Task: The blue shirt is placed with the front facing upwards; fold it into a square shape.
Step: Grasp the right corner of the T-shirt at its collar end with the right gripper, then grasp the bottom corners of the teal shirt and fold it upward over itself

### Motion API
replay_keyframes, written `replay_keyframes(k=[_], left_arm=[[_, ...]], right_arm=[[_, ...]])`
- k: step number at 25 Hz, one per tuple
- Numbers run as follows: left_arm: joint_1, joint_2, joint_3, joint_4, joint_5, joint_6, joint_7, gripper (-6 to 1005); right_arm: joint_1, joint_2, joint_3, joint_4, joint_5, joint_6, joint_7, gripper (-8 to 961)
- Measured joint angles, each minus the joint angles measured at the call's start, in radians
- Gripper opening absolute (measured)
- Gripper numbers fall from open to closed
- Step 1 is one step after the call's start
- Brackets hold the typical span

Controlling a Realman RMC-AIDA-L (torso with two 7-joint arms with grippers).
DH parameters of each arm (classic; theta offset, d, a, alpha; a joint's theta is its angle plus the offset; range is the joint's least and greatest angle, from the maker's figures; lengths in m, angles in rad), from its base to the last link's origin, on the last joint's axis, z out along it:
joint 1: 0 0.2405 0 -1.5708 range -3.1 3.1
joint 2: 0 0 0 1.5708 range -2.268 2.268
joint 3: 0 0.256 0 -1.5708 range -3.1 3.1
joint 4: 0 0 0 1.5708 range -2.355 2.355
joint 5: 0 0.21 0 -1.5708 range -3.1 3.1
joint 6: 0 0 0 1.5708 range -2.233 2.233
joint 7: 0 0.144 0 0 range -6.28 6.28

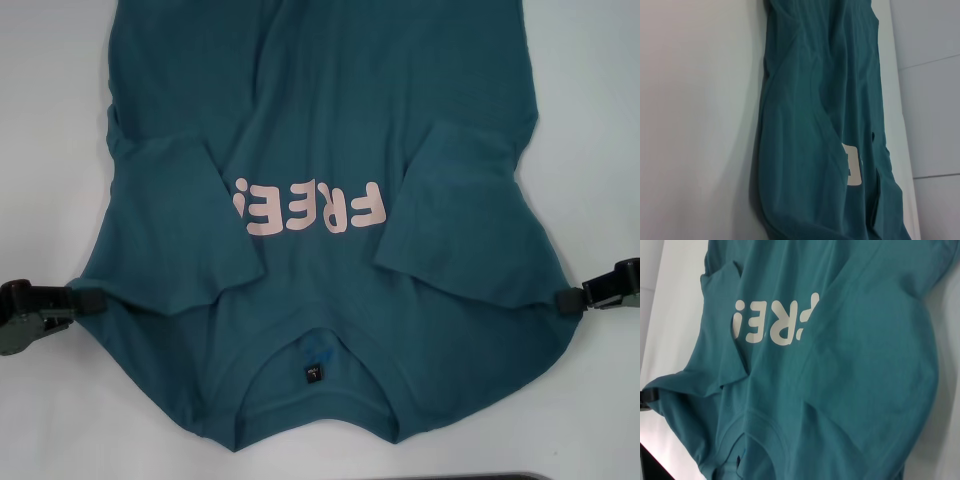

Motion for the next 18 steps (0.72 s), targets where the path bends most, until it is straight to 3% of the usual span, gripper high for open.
replay_keyframes(k=[8, 18], left_arm=[[0.006, 0.005, 0.009, -0.017, 0.005, 0.04, 0.002, 32], [0.021, 0.012, 0.078, -0.029, 0.013, 0.076, 0.012, 30]], right_arm=[[-0.002, -0.025, -0.032, -0.047, -0.049, -0.039, 0.022, 20], [-0.006, -0.026, -0.035, -0.137, -0.082, -0.078, 0.062, 20]])
